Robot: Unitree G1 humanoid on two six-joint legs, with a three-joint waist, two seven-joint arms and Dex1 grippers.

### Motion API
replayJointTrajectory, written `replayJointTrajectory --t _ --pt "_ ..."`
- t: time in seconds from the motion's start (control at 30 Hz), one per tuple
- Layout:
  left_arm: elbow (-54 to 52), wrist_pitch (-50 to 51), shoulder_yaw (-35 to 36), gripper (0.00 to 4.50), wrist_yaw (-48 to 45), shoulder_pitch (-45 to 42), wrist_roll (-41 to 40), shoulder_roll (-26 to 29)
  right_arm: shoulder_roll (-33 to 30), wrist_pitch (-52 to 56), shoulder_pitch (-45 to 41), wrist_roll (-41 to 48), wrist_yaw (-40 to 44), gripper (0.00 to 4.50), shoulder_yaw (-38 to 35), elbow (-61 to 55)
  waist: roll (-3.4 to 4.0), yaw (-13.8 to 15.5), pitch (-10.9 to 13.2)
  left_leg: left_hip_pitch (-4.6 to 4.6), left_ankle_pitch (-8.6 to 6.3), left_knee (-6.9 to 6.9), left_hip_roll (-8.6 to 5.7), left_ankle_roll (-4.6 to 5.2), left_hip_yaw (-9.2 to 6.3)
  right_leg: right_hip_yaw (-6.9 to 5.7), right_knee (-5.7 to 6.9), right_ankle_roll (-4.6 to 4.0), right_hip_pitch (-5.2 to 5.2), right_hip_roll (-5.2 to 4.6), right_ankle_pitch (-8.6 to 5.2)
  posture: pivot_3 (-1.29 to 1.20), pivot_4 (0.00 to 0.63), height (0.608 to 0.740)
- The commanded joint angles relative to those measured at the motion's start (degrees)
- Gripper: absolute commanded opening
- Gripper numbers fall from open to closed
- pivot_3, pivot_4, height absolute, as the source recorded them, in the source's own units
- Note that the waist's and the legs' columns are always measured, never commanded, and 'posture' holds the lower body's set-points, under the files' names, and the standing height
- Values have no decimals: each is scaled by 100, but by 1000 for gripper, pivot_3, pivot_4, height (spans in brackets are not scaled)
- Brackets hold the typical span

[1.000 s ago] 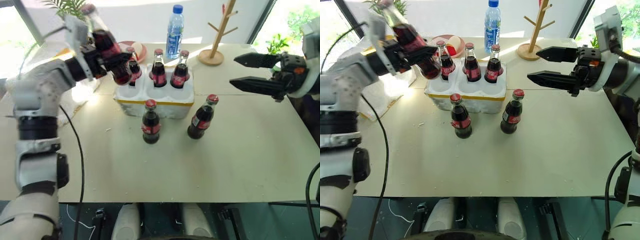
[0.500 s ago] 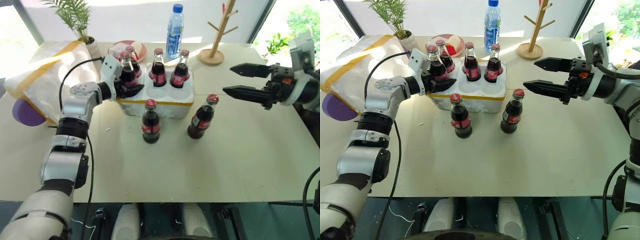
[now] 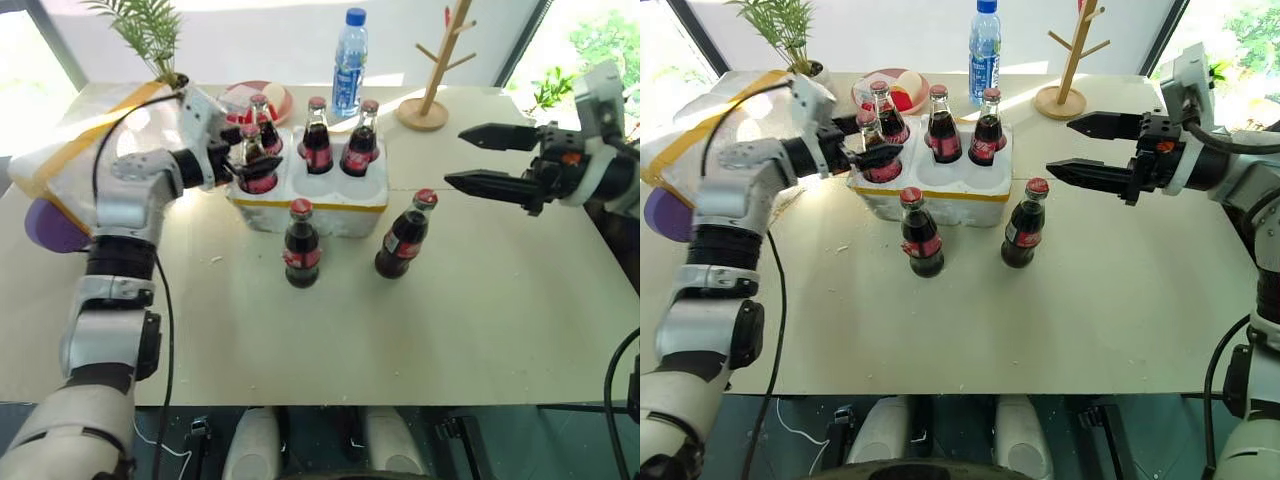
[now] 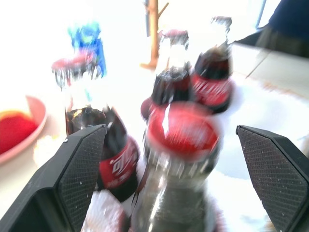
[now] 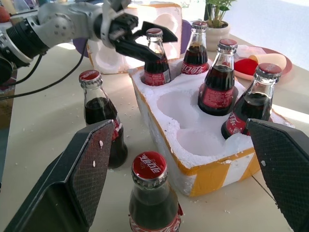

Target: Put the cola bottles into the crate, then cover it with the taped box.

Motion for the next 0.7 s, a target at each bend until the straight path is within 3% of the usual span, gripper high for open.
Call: replayJointTrajectory --t 0.03,0.17,0.3,0.7 --pt "-1063 1034 424 4480 -716 63 -929 586 -147 -102 -207 -61 129 4500 -57 57 -1 -23 1 0 0 0 1 0 0 0 0 0 0 0 0 0 150 740" --pt "-2123 1613 262 4480 -1523 650 -1422 1295 -150 -134 -255 -108 232 4500 13 112 4 -76 -2 2 0 -2 4 0 0 1 -1 0 1 1 -2 0 150 740" --pt "-2934 1530 -33 4480 -1911 1367 -1400 1691 -133 -146 -354 -158 302 4500 67 202 5 -97 -2 5 1 -1 2 -1 0 1 1 0 3 -2 -2 0 150 740" --pt "-2938 670 -1001 4480 -1667 1626 -664 1047 -349 17 -270 -125 680 4500 51 59 5 -95 -1 5 -1 -1 -1 1 -1 4 0 -1 4 2 -2 0 150 740"
